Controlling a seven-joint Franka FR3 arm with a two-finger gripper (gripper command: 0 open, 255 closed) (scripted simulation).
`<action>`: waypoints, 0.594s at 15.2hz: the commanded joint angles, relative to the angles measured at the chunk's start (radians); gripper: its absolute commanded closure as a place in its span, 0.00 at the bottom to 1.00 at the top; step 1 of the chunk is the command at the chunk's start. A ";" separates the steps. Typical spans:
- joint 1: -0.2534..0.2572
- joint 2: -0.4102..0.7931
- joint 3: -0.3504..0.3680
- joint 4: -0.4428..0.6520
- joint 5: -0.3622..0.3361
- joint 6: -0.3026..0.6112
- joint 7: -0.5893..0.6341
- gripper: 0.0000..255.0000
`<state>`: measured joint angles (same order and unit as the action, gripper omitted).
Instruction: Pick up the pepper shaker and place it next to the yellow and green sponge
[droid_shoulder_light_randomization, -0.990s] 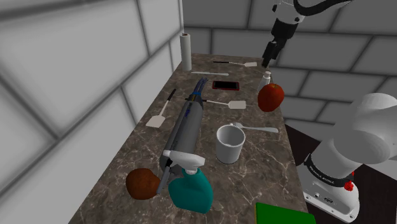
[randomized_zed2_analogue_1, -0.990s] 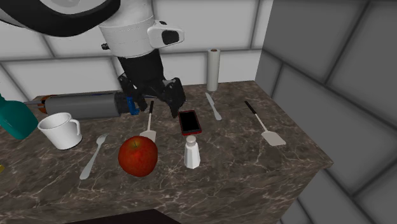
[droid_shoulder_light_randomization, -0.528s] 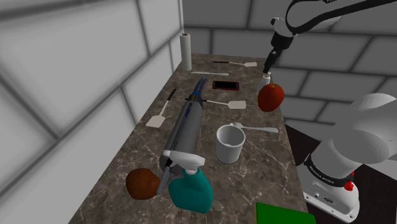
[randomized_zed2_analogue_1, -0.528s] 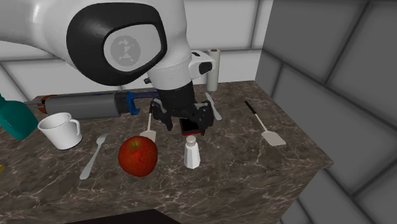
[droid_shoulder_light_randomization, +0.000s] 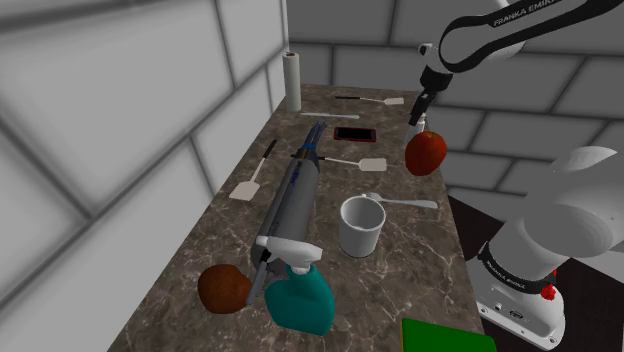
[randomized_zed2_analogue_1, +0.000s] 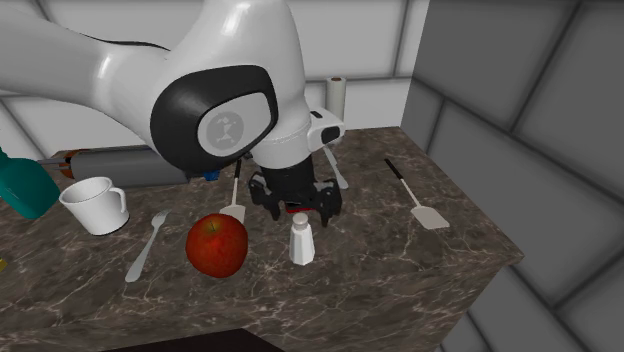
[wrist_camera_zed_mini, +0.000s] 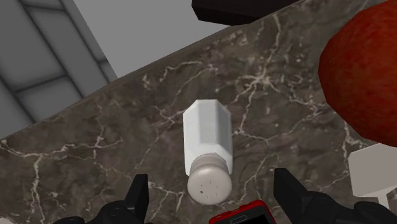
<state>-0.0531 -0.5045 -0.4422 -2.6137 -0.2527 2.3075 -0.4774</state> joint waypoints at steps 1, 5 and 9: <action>0.002 0.010 -0.004 -0.004 0.001 0.015 -0.001 0.00; 0.002 0.011 -0.004 -0.003 0.001 0.015 -0.001 0.00; 0.002 0.010 -0.004 -0.004 0.001 0.015 -0.001 1.00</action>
<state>-0.0513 -0.4942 -0.4459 -2.6170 -0.2520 2.3223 -0.4786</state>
